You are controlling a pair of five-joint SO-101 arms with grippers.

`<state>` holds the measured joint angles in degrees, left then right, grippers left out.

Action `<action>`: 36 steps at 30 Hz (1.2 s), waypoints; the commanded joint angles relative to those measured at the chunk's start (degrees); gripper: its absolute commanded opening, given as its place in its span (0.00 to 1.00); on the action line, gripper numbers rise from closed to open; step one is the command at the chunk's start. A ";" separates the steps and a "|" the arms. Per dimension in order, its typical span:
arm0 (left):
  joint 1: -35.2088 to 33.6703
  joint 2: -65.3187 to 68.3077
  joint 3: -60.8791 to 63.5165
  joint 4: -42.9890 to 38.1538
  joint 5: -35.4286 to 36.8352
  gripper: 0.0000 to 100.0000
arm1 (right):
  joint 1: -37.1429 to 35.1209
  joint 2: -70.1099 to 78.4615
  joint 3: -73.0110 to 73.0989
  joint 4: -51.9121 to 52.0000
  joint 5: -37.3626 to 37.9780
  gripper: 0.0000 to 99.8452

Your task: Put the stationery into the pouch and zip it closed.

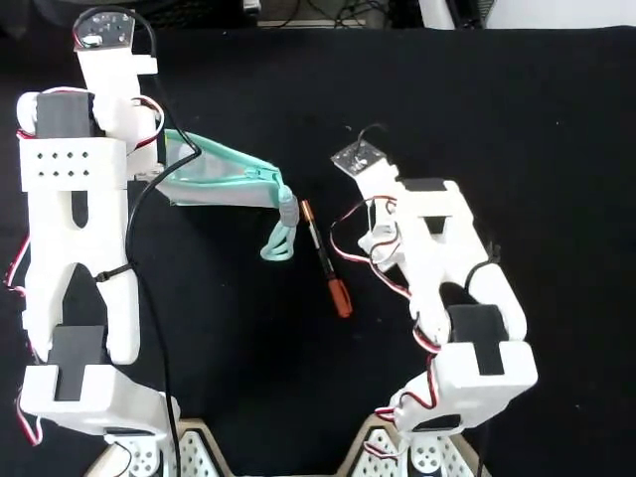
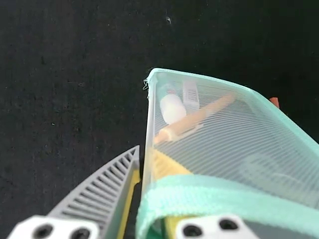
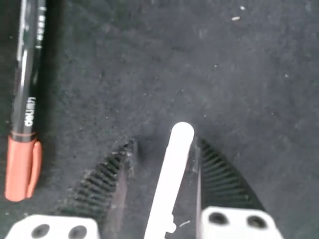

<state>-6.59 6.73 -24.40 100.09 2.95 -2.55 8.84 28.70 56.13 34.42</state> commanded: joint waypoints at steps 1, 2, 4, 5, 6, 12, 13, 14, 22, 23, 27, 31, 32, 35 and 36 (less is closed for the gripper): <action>-1.19 3.25 3.30 0.53 0.62 0.03 | -0.18 2.86 -4.62 -0.53 1.41 0.17; -1.19 3.25 3.30 0.53 0.62 0.03 | 0.44 4.35 -5.58 -0.44 1.41 0.17; -1.27 3.25 3.30 0.53 0.62 0.03 | 1.67 6.37 -8.04 0.18 1.32 0.16; -1.19 3.25 3.30 0.53 0.62 0.03 | 2.46 7.16 -9.54 0.70 1.32 0.14; -1.10 3.25 3.30 0.53 0.62 0.03 | 3.25 7.87 -10.86 1.05 1.32 0.10; -1.01 3.25 3.21 0.53 0.62 0.03 | 7.03 6.46 -12.35 1.23 1.23 0.01; -1.01 3.25 3.21 0.53 0.62 0.03 | 7.30 5.23 -12.26 1.41 1.23 0.01; -1.01 3.25 3.21 0.35 0.62 0.03 | 7.65 3.74 -12.09 2.02 1.32 0.01; -1.01 3.25 3.38 -0.44 0.62 0.03 | 6.15 -21.49 -11.03 11.08 -1.93 0.01; -1.01 3.25 3.38 -0.35 0.62 0.03 | 5.45 -25.54 -10.86 11.34 -3.78 0.01; -1.01 3.34 3.47 -0.44 0.62 0.03 | -0.97 -41.36 -9.89 11.25 -10.81 0.01; -1.01 3.25 4.97 -0.62 0.62 0.03 | -12.22 -55.60 -9.54 8.18 -18.11 0.01; -1.01 3.25 5.14 -0.62 0.62 0.03 | -14.86 -58.51 -9.54 6.59 -19.25 0.01; -1.10 3.25 5.32 -0.62 0.62 0.03 | -21.98 -65.45 -9.54 -0.53 -20.31 0.01; -1.10 3.25 5.32 -0.62 0.62 0.03 | -24.00 -66.95 -9.54 -3.08 -20.40 0.01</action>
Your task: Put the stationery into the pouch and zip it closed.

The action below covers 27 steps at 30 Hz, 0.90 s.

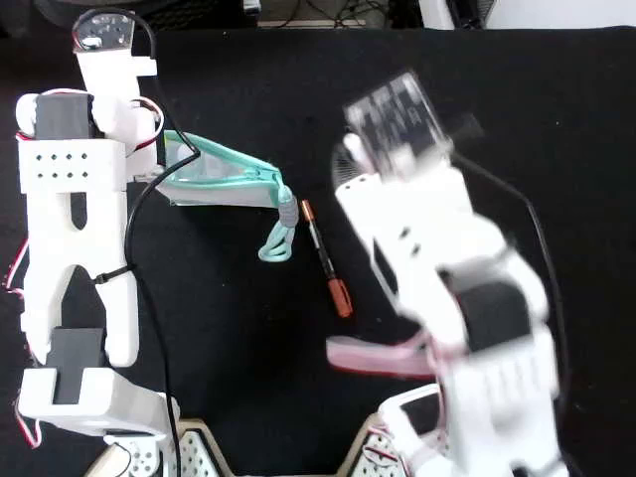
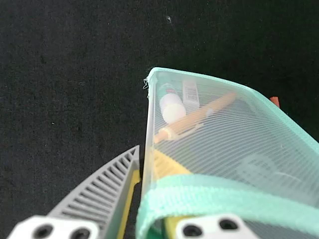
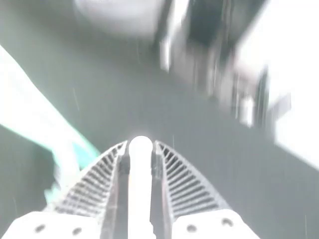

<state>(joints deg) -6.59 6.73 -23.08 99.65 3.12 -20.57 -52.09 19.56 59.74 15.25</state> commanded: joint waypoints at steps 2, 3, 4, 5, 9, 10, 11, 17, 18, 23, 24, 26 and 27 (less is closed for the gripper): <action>-1.10 3.25 4.00 -0.18 0.44 0.03 | -9.85 -7.78 -0.40 -11.43 -1.23 0.01; -1.01 3.25 4.00 -0.18 0.44 0.03 | -11.78 -8.04 -0.40 -13.36 -1.23 0.01; -1.01 3.25 4.00 -0.18 0.44 0.03 | -13.54 -8.13 -0.40 -15.12 -1.14 0.01; -1.01 3.25 4.00 -0.18 0.44 0.03 | -15.30 -8.13 -0.40 -16.88 -1.05 0.01; -1.01 3.25 4.00 -0.18 0.44 0.03 | -21.54 -8.13 -0.40 -24.09 -0.79 0.01; -1.01 3.25 4.00 -0.18 0.44 0.03 | -22.42 -8.04 -0.40 -25.67 -0.79 0.01; -1.19 3.25 4.09 -0.18 0.44 0.03 | -23.12 -8.04 -0.31 -26.81 -0.79 0.01; -1.36 3.25 4.26 -0.18 0.44 0.03 | -23.74 -7.96 5.58 -31.30 -0.79 0.01; -1.27 3.25 4.26 -0.18 0.44 0.03 | -23.47 -7.96 7.96 -34.55 -0.79 0.01; -1.36 3.25 4.26 -0.18 0.44 0.03 | -23.65 -7.96 19.30 -52.04 -0.79 0.01; -1.36 3.25 4.26 -0.18 0.44 0.03 | -23.65 -7.96 20.70 -54.33 -0.79 0.01; -1.27 3.25 4.26 -0.18 0.44 0.03 | -23.65 -7.96 22.29 -56.70 -0.79 0.01; -1.10 3.25 4.26 -0.18 0.44 0.03 | -23.56 -7.96 22.73 -57.32 -0.79 0.01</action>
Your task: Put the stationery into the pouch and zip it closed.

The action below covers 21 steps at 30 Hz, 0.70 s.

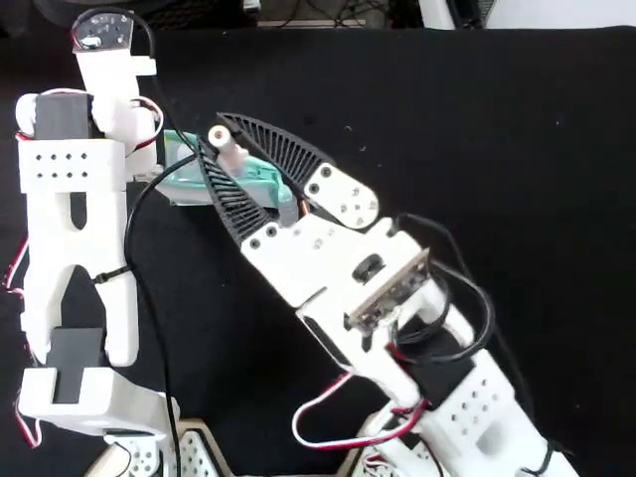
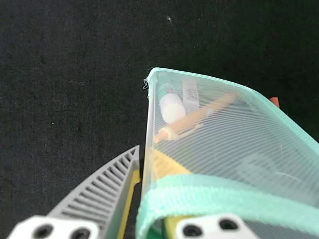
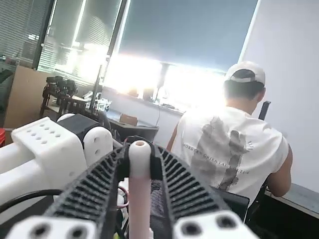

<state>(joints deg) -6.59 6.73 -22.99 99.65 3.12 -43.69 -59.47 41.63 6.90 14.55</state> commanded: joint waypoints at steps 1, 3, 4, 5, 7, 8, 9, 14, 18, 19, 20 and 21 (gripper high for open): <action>-1.01 3.25 4.18 -0.18 0.44 0.03 | -0.44 -0.57 0.75 -4.84 -0.09 0.01; -1.01 3.25 4.18 -0.18 0.44 0.03 | -0.35 -0.40 0.75 -5.10 -0.09 0.01; -1.01 3.25 4.09 -0.18 0.44 0.03 | -0.35 0.13 0.48 -5.10 -0.09 0.01; -1.01 3.25 4.09 -0.18 0.44 0.03 | -0.35 0.84 0.40 -5.19 -0.09 0.01; -1.01 3.25 4.09 -0.18 0.44 0.03 | -0.35 2.77 0.57 -5.89 -0.35 0.01; -1.01 3.25 4.09 -0.18 0.44 0.03 | -0.35 4.09 0.92 -6.59 -0.44 0.01; -1.01 3.25 4.09 -0.18 0.44 0.03 | -0.35 5.49 1.36 -7.30 -0.53 0.01; -1.27 3.25 4.09 -0.18 0.44 0.03 | -0.26 10.95 4.44 -10.73 -0.53 0.01; -1.27 3.25 4.18 -0.18 0.44 0.03 | -0.18 11.47 7.43 -10.46 -0.18 0.01; -1.27 3.25 4.18 -0.18 0.44 0.03 | 0.00 11.47 8.48 -10.37 -0.18 0.01; -1.27 3.25 4.18 -0.18 0.44 0.03 | 0.79 11.47 9.54 -10.37 -0.18 0.01; -1.27 3.25 4.18 -0.18 0.44 0.03 | 1.58 11.56 10.59 -10.29 -0.26 0.01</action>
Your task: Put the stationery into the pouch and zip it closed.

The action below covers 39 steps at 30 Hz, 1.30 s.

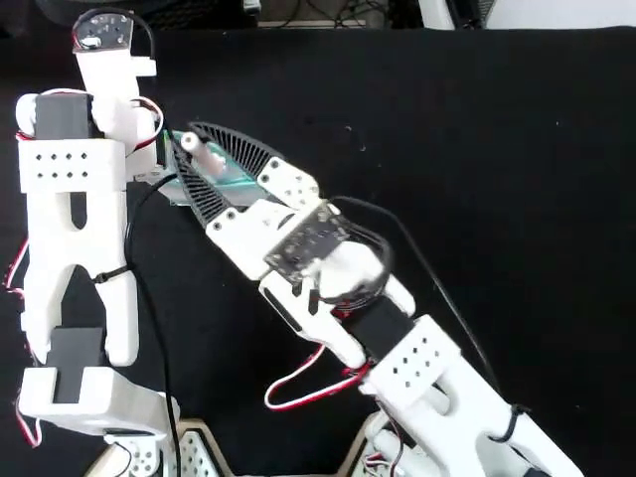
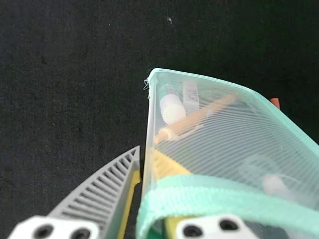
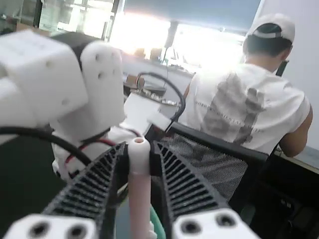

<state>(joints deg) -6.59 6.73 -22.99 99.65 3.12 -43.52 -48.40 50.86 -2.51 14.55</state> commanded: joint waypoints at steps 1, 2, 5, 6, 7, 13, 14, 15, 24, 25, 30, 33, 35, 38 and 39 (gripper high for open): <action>-1.27 3.25 4.18 -0.18 0.44 0.03 | 2.11 0.66 2.42 -0.79 -0.35 0.01; -1.27 3.25 4.18 -0.18 0.44 0.03 | 2.73 0.75 3.03 0.62 -0.35 0.01; -1.19 3.25 4.18 -0.18 0.44 0.03 | 2.99 0.75 1.19 10.90 -0.53 0.06; -1.10 3.25 4.18 -0.18 0.44 0.03 | 2.73 0.75 -0.84 15.47 -0.53 0.10; -1.01 3.25 4.18 -0.18 0.44 0.03 | 1.85 0.75 -3.56 19.96 -0.62 0.15; -1.19 3.25 4.18 -0.26 0.44 0.03 | -0.35 0.22 -20.62 37.54 -0.62 0.21; -1.27 3.25 4.18 -0.26 0.44 0.03 | -0.18 -0.13 -23.25 39.91 -0.62 0.21; -1.27 3.25 4.18 -0.26 0.44 0.03 | -0.09 -0.84 -25.71 42.37 -0.62 0.20; -1.36 3.25 4.18 -0.26 0.44 0.03 | 24.53 -7.87 -29.05 55.47 -4.75 0.14; -1.27 3.25 4.18 -0.26 0.44 0.03 | 27.43 -6.99 -26.86 56.26 -6.24 0.13; -1.10 3.25 4.18 -0.26 0.44 0.03 | 32.00 3.74 -14.29 56.53 -9.58 0.17; -1.27 3.25 4.18 -0.26 0.44 0.03 | 29.63 13.14 -12.26 56.44 -9.49 0.21; -1.27 3.25 4.18 -0.26 0.44 0.03 | 27.69 20.00 -13.05 56.26 -9.23 0.22; -1.27 3.25 4.18 -0.26 0.44 0.03 | 24.53 29.85 -15.96 54.33 -8.97 0.22; -1.36 3.25 4.18 -0.18 0.44 0.03 | 23.91 33.01 -17.27 53.98 -8.97 0.22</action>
<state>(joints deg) -6.59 6.73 -22.99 99.65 3.12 -17.32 -23.08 38.20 53.23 5.76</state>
